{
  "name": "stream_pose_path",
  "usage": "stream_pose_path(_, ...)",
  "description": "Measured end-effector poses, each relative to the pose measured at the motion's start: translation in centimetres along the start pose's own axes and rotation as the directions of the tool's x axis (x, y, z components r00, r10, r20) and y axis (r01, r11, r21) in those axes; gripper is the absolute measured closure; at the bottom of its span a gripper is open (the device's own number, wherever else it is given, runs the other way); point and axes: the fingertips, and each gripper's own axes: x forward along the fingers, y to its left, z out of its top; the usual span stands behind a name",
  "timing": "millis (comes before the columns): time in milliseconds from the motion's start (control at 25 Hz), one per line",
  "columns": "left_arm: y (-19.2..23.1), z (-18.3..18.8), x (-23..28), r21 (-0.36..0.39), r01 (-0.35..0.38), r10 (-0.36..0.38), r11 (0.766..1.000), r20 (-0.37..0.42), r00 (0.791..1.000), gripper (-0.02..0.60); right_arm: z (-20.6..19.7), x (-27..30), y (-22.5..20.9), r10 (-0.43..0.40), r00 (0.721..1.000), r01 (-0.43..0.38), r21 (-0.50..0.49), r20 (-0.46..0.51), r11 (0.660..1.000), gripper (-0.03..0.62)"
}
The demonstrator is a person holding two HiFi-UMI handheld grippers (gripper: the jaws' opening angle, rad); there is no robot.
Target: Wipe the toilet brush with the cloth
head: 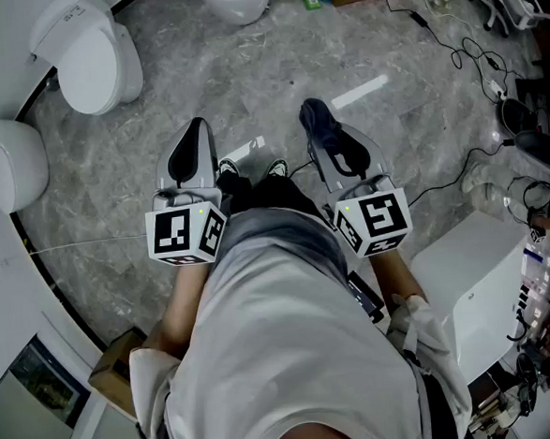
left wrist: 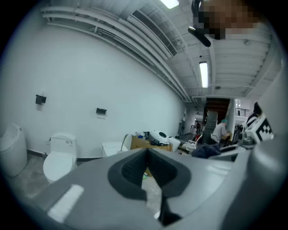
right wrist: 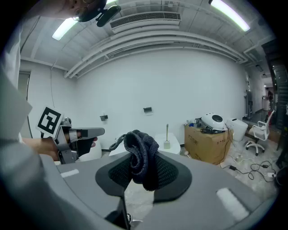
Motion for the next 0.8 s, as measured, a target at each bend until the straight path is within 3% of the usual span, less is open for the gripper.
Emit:
stream_pose_path(280,-0.2,-0.1,1.1,0.065,-0.006,0.006,0.998,-0.003,1.0,0.581,0.4,1.0,-0.5,0.008,1.0,-0.008,0.005,0.006,1.0,0.496)
stream_pose_path(480,0.4,-1.5,2.9,0.029,-0.017,0.018,0.999,-0.037,0.999,0.581,-0.1,2.1,-2.1,0.006,1.0,-0.005,0.042,-0.014,0.999,0.496)
stream_pose_path(680,1.1,-2.6,5.0,-0.01,-0.016,0.016,1.0,-0.078,0.997,0.581,0.5,3.3,-3.2,0.026,1.0,-0.028,0.152,0.014,0.988,0.494)
stream_pose_path(800,1.6,-2.3,6.5,-0.012,-0.01,0.009,1.0,-0.085,0.996,0.581,1.4,4.6,-3.7,0.026,0.999,-0.029,0.148,0.022,0.989,0.49)
